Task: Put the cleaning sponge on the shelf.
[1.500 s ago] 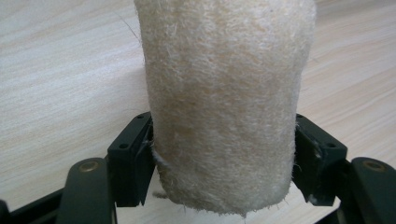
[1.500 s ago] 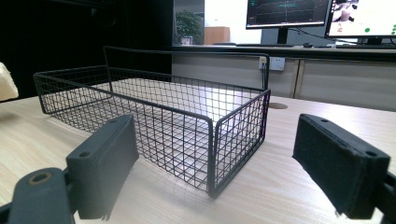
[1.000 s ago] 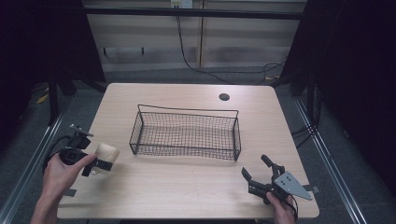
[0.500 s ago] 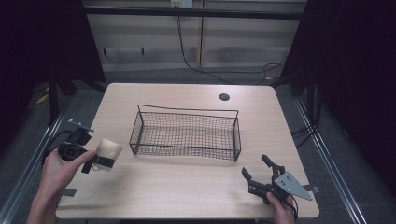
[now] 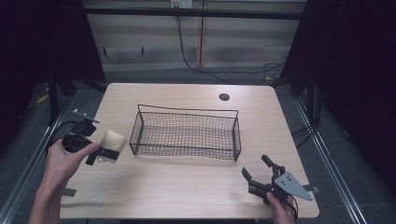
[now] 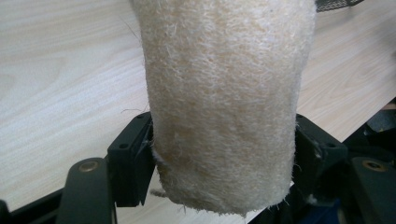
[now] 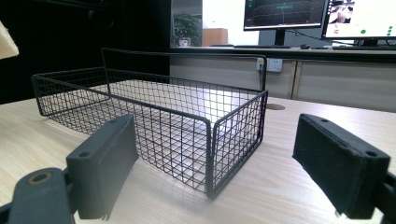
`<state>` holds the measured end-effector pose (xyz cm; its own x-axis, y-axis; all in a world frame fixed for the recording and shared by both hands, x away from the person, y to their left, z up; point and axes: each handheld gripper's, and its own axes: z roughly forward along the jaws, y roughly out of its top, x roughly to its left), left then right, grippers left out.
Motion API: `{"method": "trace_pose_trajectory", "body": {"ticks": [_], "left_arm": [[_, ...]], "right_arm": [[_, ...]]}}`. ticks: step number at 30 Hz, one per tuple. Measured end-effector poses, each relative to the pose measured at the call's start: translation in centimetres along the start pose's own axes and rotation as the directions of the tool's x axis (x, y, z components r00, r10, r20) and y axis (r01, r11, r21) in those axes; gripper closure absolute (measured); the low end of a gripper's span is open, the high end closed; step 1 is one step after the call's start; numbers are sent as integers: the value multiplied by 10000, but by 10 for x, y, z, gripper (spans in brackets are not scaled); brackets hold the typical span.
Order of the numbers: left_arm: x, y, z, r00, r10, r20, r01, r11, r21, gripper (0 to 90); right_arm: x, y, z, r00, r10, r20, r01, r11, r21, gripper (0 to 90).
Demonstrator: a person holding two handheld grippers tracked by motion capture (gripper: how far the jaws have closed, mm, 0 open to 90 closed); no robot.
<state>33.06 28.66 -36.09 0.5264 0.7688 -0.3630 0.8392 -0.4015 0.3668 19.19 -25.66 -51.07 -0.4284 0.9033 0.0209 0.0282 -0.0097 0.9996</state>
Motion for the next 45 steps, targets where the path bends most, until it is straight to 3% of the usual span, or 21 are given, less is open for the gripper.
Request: {"method": "trace_pose_trajectory", "body": {"ticks": [13,20,27,30,33,38,45], "left_arm": [[-10,16,-14,9997,150,-214,-152,9998,-92,319],[-17,30,-14,9996,258,-114,-259,9996,-94,319],[-28,43,-8,9989,449,-110,-448,9989,126,319],[-32,49,-5,9996,277,-51,-277,9996,-31,319],[-37,55,-4,9991,248,-347,-246,9997,59,319],[-42,64,1,9992,289,-285,-284,9995,166,319],[-46,74,14,9991,54,-417,-42,9996,282,320]], "right_arm": [[0,0,0,10000,23,-1,-23,10000,19,130],[0,0,0,10000,2,-1,-2,10000,6,130],[0,0,0,10000,4,-10,-4,10000,2,129],[0,0,0,10000,-4,1,4,10000,-4,130],[0,0,0,10000,-10,-4,10,10000,-1,130],[0,0,0,10000,-4,-7,4,10000,2,130],[0,0,0,10000,6,0,-6,10000,-2,130]]}}
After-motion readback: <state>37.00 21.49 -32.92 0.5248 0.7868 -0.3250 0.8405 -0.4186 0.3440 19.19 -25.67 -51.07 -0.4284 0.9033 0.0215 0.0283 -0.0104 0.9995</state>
